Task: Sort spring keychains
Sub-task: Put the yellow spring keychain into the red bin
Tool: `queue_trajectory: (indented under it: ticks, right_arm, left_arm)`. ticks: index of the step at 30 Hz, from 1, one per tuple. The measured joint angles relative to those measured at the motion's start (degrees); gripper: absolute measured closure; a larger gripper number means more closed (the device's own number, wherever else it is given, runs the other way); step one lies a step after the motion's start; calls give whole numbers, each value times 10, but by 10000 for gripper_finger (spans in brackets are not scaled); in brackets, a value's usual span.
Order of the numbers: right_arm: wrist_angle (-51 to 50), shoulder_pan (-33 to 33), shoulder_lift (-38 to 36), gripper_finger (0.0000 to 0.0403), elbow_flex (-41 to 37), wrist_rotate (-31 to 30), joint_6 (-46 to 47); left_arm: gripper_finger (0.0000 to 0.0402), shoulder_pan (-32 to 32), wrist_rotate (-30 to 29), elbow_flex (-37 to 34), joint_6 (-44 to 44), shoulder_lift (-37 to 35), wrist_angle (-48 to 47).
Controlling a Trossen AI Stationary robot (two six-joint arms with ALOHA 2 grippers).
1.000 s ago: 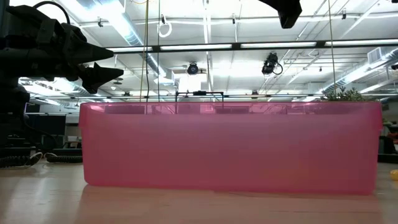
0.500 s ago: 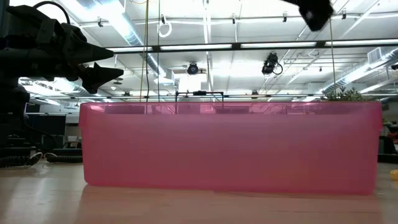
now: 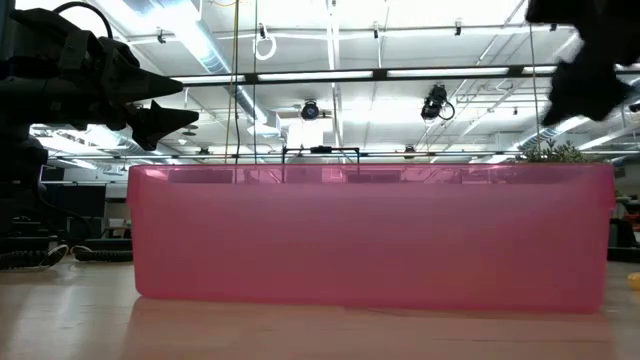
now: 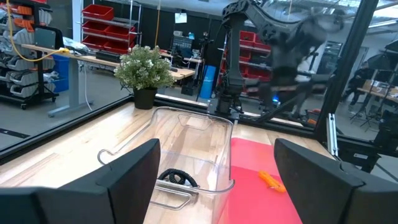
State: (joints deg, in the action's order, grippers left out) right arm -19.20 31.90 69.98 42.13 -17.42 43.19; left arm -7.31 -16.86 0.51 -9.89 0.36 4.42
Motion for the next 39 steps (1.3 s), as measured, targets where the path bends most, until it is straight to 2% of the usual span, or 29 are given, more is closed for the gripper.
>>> queue_trajectory:
  ticks: [4,13,23,28,32,36,37,39]
  right_arm:
    - [-66,0,21,167,0,8,75]
    - [-75,-2,101,179,0,93,91]
    - [-129,2,224,199,4,77,95]
    - [-126,5,244,212,6,41,134]
    - [-125,4,243,255,6,41,163]
    - [-129,1,243,362,5,59,173]
    - [-130,1,242,378,5,61,177]
    - [-139,2,241,380,11,64,185]
  left_arm:
    - [81,0,0,0,0,0,0]
    - [81,0,0,0,0,0,0]
    - [81,0,0,0,0,0,0]
    - [81,0,0,0,0,0,0]
    - [81,0,0,0,0,0,0]
    - [81,0,0,0,0,0,0]
    - [81,0,0,0,0,0,0]
    - [81,0,0,0,0,0,0]
